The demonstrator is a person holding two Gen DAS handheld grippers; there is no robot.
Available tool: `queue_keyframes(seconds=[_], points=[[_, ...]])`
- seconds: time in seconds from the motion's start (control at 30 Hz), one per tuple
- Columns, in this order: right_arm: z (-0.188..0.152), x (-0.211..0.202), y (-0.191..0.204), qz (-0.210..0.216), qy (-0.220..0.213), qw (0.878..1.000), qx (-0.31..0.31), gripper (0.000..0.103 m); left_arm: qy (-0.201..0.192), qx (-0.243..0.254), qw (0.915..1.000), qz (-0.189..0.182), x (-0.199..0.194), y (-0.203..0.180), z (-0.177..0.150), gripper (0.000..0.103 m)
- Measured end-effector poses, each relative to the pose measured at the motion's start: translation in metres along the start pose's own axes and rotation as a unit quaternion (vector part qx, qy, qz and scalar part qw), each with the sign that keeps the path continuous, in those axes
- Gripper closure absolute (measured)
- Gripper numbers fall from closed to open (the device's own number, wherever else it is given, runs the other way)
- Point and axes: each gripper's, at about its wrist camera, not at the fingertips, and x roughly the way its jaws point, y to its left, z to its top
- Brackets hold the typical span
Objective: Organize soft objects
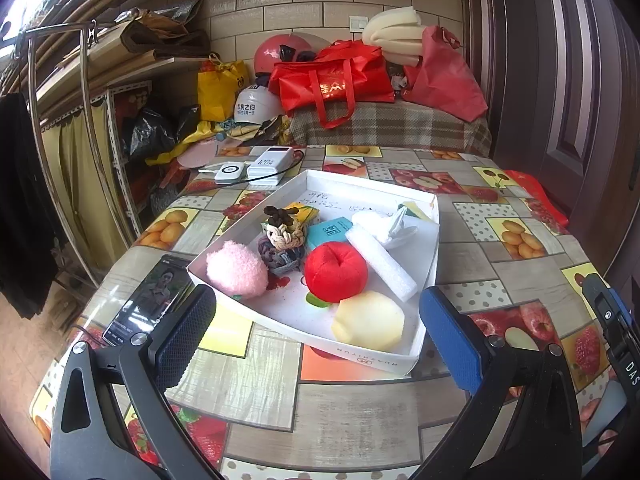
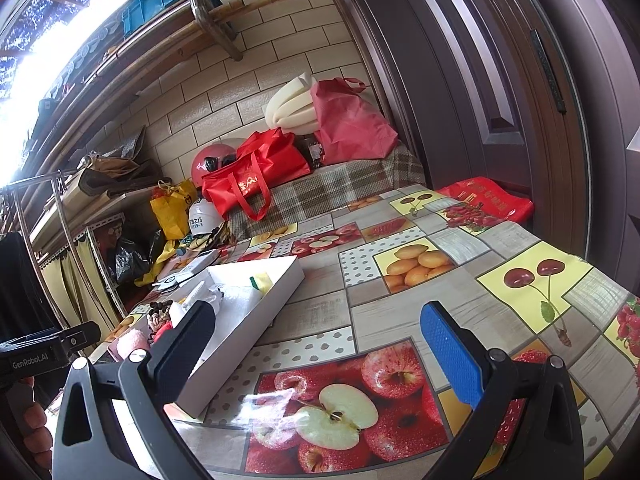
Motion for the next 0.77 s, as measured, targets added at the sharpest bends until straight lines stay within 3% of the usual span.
queue_keyframes(seconds=[0.77], points=[[0.001, 0.0, 0.0, -0.001, 0.001, 1.0, 0.001, 0.0, 0.005, -0.001, 0.9999, -0.013, 0.006, 0.009, -0.001, 0.0]])
